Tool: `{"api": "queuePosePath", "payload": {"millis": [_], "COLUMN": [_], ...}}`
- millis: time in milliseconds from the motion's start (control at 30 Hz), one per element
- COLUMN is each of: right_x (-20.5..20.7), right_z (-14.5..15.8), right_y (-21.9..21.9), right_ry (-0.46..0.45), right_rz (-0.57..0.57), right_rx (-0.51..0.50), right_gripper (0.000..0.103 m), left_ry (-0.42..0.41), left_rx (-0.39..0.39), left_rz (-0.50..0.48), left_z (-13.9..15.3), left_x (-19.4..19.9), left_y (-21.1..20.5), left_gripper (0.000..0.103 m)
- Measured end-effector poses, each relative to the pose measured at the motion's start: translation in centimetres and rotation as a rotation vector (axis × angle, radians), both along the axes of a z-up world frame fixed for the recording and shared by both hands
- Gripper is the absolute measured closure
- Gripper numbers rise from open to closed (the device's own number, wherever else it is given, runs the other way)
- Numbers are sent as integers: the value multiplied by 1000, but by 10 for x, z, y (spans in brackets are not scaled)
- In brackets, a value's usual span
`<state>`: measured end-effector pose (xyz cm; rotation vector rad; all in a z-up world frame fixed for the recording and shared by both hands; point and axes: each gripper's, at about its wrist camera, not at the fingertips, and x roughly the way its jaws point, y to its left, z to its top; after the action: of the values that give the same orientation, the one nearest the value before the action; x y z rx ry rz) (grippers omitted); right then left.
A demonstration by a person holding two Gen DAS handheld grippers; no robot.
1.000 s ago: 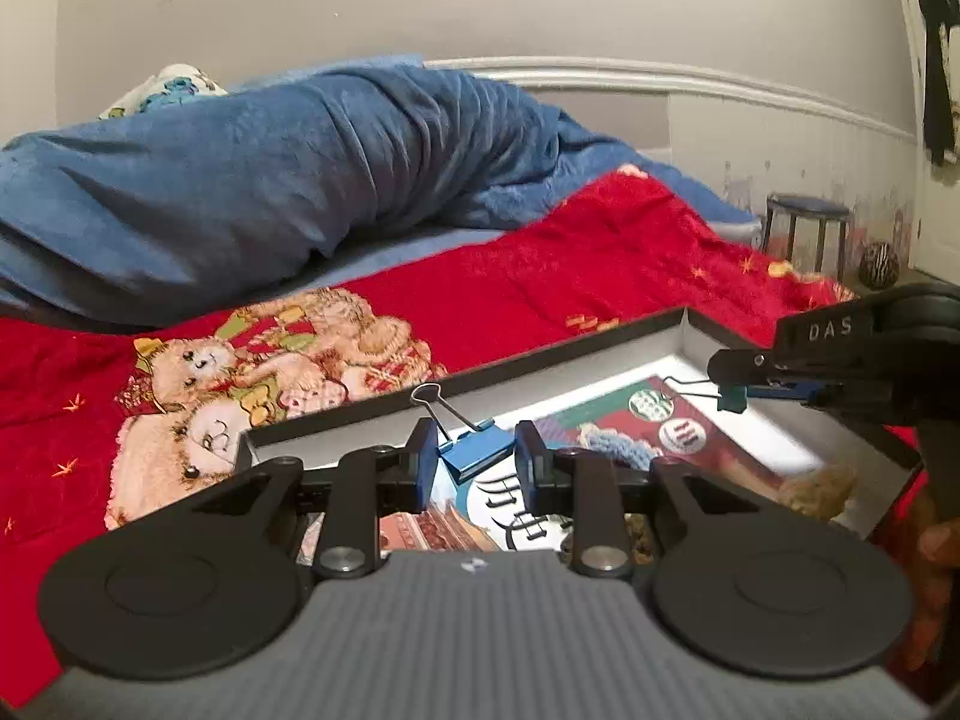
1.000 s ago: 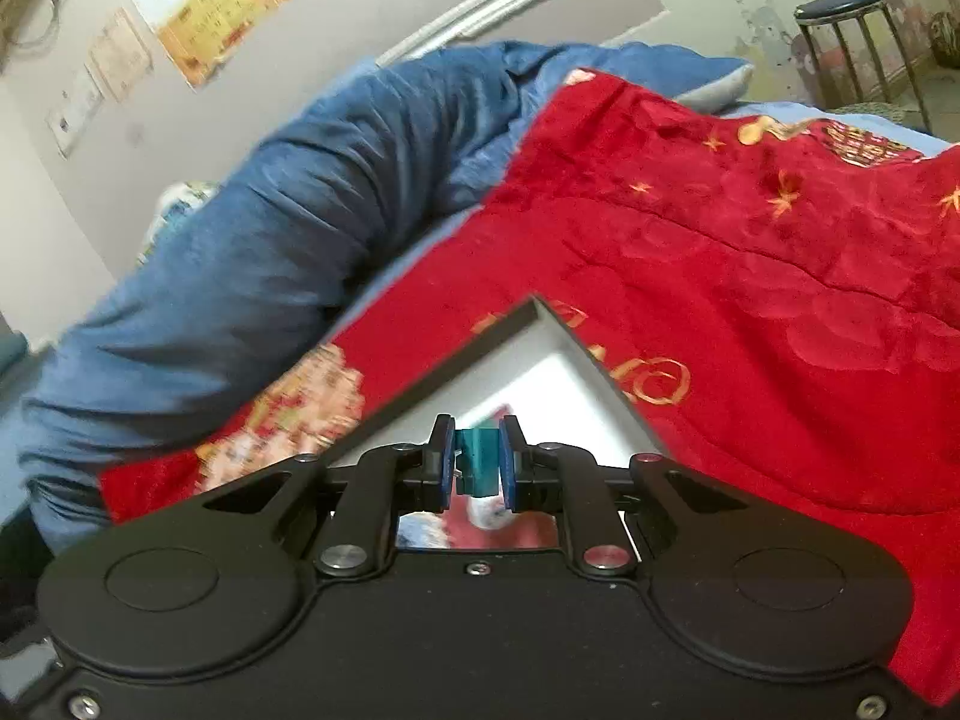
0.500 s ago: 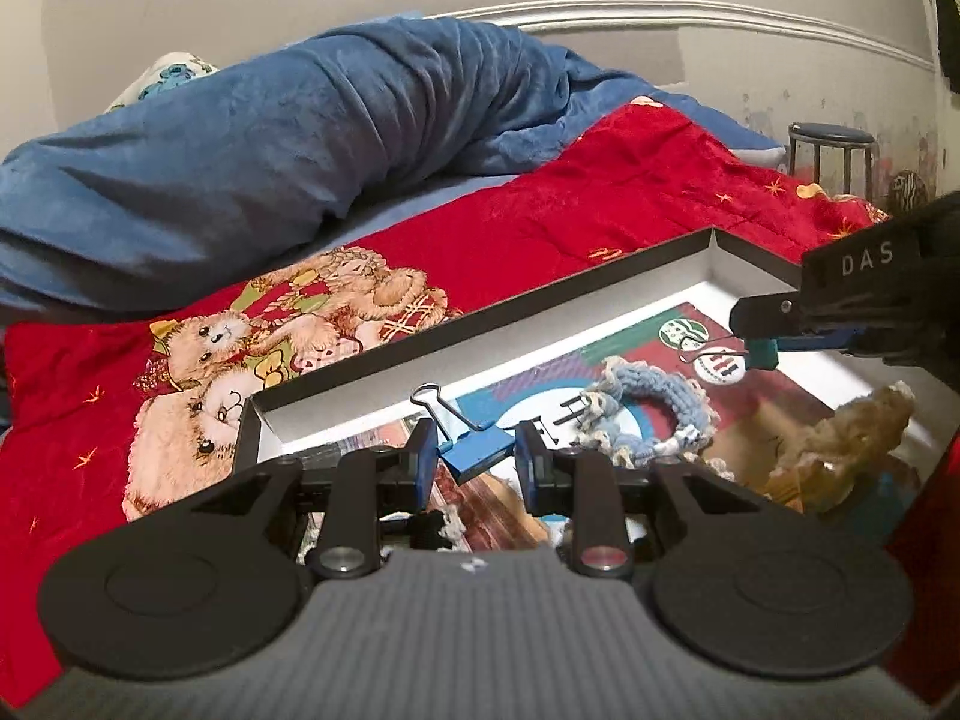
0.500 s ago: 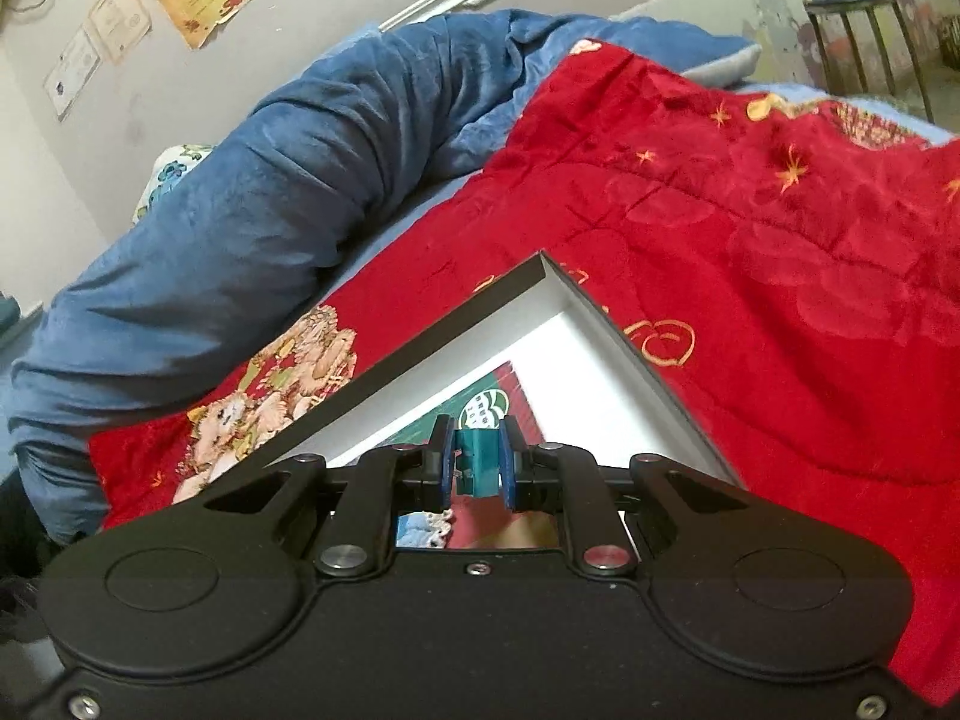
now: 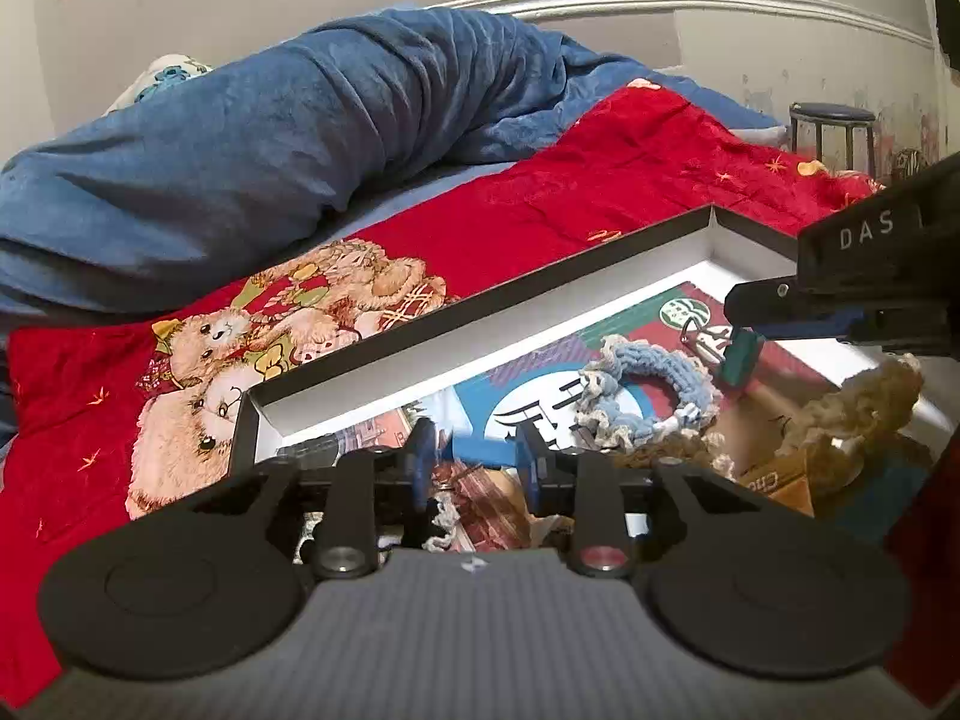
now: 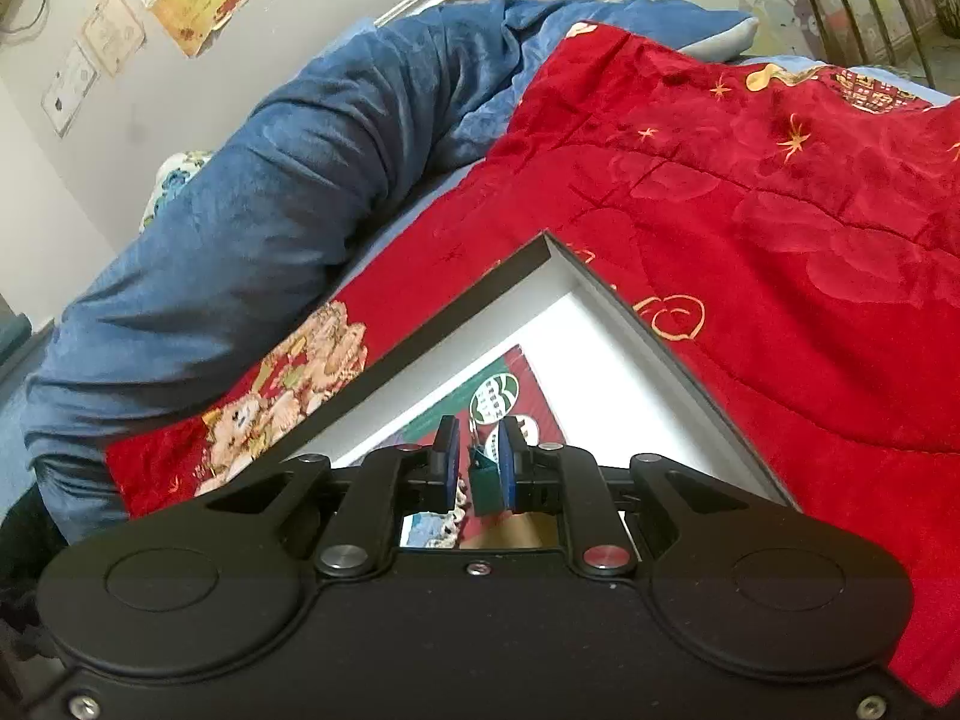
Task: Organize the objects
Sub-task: 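Open both grippers to drop the clips into the black box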
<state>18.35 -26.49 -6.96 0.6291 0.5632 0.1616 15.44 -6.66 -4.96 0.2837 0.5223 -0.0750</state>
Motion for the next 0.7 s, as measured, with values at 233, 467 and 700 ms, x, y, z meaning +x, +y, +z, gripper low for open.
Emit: {"api": "queuePosePath", "payload": {"millis": [233,467,700], "right_x": [-4,-31,-83], "right_z": [7,49,97], "right_y": [-4,-12,-15], "right_ry": [-16,-157,-247], "right_rz": [-3,-5,0], "right_rx": [45,70,-6], "right_gripper": [47,17,1], "left_ry": [-29,-103,-114], "left_rx": [35,-7,-96], "left_rz": [-12,-11,82], "left_z": [8,34,70], "left_x": [-8,-32,-75], "left_y": [-1,6,19], "left_gripper": [37,15,7]}}
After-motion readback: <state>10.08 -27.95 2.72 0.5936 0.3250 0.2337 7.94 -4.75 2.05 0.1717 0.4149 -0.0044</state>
